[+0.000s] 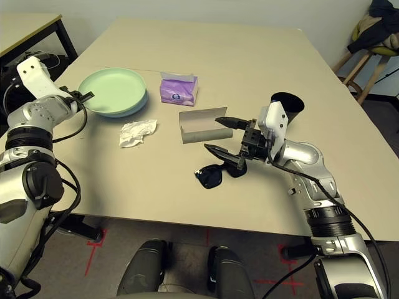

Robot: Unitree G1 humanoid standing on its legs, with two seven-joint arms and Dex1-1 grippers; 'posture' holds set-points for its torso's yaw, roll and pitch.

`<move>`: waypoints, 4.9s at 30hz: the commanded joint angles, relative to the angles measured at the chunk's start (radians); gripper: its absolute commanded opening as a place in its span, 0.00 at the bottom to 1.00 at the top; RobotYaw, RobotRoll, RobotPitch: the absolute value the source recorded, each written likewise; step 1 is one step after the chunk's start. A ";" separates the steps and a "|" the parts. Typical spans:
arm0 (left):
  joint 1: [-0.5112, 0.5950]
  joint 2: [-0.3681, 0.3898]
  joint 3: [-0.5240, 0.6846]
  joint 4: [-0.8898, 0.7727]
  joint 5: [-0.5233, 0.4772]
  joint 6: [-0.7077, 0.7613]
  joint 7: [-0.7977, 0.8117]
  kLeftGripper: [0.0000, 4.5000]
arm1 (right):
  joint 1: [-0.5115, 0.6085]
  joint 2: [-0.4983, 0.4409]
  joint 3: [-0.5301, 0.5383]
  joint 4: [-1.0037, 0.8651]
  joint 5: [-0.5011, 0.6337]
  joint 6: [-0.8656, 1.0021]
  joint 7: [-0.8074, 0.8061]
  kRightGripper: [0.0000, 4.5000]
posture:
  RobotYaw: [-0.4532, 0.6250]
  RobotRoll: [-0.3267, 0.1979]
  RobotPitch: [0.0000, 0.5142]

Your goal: Organize and tidy the items on the table.

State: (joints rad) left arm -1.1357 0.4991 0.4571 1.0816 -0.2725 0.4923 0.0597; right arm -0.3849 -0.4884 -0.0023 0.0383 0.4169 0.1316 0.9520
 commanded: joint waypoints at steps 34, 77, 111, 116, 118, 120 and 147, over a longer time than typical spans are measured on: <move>-0.089 -0.061 -0.033 0.181 0.035 -0.303 0.051 0.84 | 0.060 0.015 -0.035 -0.162 0.017 0.197 -0.205 1.00 | 0.57 0.62 0.18; 0.431 0.131 -0.477 -0.455 0.157 -0.226 -1.021 0.99 | 0.034 -0.013 -0.022 -0.173 -0.002 0.249 -0.173 1.00 | 0.58 0.62 0.26; 0.376 0.161 -0.350 -0.620 0.059 0.067 -0.967 0.01 | -0.001 0.015 -0.033 -0.138 -0.002 0.234 -0.199 1.00 | 0.58 0.62 0.20; 0.274 0.114 -0.275 -0.526 0.024 0.055 -0.854 0.01 | -0.015 0.031 -0.040 -0.131 0.010 0.242 -0.212 1.00 | 0.58 0.62 0.20; 0.232 0.096 -0.256 -0.467 0.029 0.024 -0.798 0.01 | -0.021 0.040 -0.044 -0.133 0.018 0.251 -0.220 1.00 | 0.58 0.62 0.19; 0.192 0.077 -0.247 -0.398 0.043 -0.014 -0.741 0.01 | -0.024 0.040 -0.041 -0.133 0.018 0.251 -0.221 1.00 | 0.58 0.62 0.19; -0.056 0.021 -0.264 0.162 0.189 -0.535 -0.456 0.58 | -0.004 0.032 -0.044 -0.189 0.029 0.274 -0.239 1.00 | 0.55 0.62 0.16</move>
State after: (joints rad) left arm -1.1986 0.5165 0.2081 1.2366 -0.1036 -0.0178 -0.3693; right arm -0.4030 -0.4492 -0.0241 -0.1340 0.4312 0.3955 0.7137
